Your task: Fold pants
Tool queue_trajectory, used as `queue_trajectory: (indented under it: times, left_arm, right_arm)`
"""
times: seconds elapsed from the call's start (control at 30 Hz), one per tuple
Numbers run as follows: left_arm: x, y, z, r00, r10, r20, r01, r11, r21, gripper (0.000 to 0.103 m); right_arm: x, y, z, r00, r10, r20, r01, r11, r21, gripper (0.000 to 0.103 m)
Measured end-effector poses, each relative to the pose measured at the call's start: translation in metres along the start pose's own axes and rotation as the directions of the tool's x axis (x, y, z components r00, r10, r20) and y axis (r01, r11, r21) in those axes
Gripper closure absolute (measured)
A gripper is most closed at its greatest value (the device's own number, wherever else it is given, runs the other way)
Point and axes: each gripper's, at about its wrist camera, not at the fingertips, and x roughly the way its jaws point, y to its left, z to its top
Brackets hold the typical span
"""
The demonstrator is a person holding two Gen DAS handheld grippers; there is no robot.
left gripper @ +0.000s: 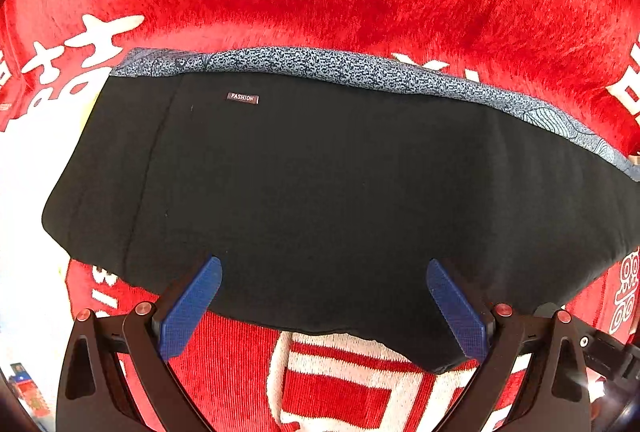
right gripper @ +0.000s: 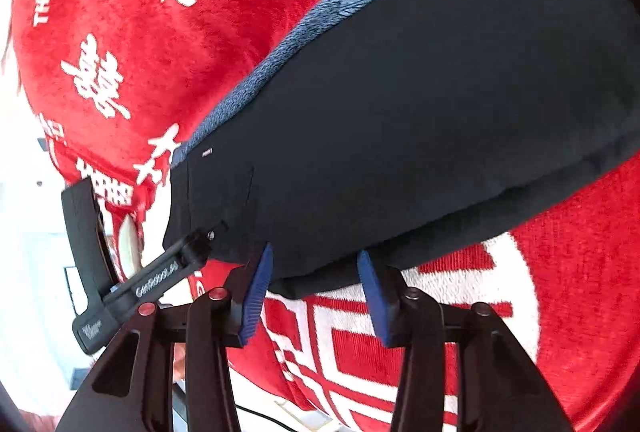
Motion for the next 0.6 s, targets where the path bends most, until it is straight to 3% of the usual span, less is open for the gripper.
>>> queue_trajectory:
  times: [0.2,0.33,0.37,0.4,0.43,0.6]
  left_arm:
    - [0.0,-0.006,0.007,1.0,-0.024,0.018,0.023,0.999,0.022,0.0]
    - [0.003,-0.022,0.011,0.999,-0.034,0.019,0.033,0.997,0.065,0.0]
    - [0.004,-0.026,0.011,0.999,-0.032,0.014,0.031,0.996,0.082,0.0]
    - [0.004,-0.03,0.01,0.999,-0.033,0.008,0.032,0.995,0.099,0.0]
    - [0.003,-0.033,0.008,0.999,-0.034,0.005,0.033,0.993,0.114,0.0]
    - [-0.001,-0.046,-0.017,1.0,-0.02,-0.016,0.023,0.976,0.217,0.0]
  right_arm:
    - [-0.005,-0.004,-0.002,1.0,0.018,0.02,-0.018,0.999,0.027,0.055]
    - [0.001,-0.014,0.009,0.998,0.055,0.042,-0.06,0.99,0.129,0.056]
    - [0.003,-0.016,0.011,0.998,0.057,0.033,-0.061,0.986,0.157,0.061]
    - [0.004,-0.019,0.012,0.999,0.045,0.028,-0.049,0.983,0.178,0.09]
    - [0.002,-0.02,0.012,0.999,0.045,0.029,-0.049,0.981,0.189,0.094]
    - [-0.02,0.0,0.0,0.998,0.038,0.054,-0.043,0.995,0.086,0.095]
